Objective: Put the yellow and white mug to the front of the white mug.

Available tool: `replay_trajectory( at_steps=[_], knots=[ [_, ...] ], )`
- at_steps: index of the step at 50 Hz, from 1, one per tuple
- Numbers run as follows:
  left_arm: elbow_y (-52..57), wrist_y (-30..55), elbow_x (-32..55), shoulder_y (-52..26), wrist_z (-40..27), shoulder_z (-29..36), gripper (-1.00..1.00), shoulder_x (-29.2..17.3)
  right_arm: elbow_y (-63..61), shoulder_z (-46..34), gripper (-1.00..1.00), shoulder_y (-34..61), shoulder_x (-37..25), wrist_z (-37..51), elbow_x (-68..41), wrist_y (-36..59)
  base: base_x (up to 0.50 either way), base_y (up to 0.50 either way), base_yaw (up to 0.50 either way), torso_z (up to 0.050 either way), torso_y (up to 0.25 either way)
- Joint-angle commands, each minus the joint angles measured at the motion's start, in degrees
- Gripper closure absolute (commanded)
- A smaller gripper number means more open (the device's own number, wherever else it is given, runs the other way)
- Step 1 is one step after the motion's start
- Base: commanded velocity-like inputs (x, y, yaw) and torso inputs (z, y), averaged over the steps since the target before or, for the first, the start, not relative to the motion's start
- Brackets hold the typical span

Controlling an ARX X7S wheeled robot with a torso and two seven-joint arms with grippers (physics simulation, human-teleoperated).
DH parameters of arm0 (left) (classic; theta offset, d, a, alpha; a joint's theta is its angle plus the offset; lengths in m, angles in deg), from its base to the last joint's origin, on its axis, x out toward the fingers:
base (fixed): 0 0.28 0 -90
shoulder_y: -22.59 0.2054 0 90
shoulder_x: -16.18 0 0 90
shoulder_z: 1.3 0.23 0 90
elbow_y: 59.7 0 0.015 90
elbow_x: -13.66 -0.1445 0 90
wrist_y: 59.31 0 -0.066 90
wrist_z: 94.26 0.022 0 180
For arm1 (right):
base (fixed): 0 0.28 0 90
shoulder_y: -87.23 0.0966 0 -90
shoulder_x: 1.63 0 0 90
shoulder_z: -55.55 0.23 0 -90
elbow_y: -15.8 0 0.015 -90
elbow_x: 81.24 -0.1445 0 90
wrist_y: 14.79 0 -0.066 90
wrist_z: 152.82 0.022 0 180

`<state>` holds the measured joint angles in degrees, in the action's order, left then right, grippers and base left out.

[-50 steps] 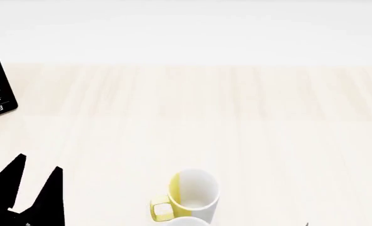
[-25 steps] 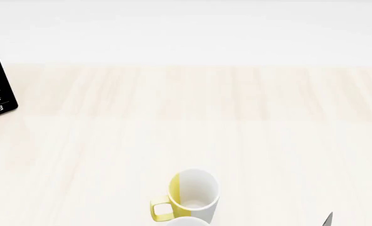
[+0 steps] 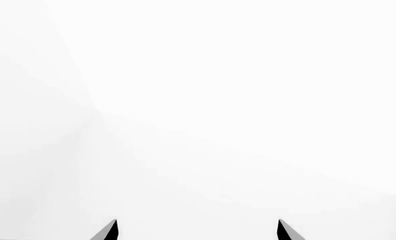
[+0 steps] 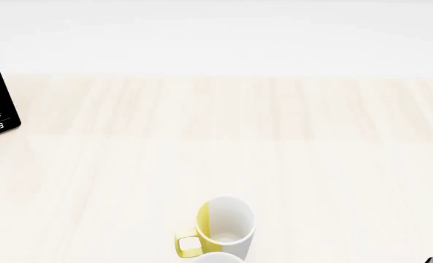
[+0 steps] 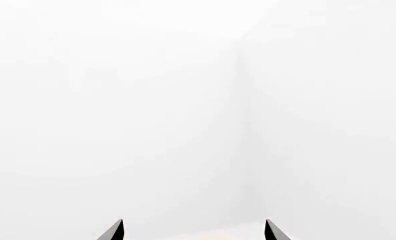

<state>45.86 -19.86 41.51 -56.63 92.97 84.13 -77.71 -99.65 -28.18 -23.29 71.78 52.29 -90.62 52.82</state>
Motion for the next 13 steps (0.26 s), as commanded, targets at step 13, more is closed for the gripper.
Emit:
replay_trajectory(
  at_steps=[13],
  knots=[
    [1.97,8.8,-4.14,-0.8,-8.19,-1.03,-1.0,-2.16,-0.11,-0.46,-1.0,-3.89,-1.15,-2.92,3.2,-11.12,0.0,0.0,0.0,0.0,0.0]
  ],
)
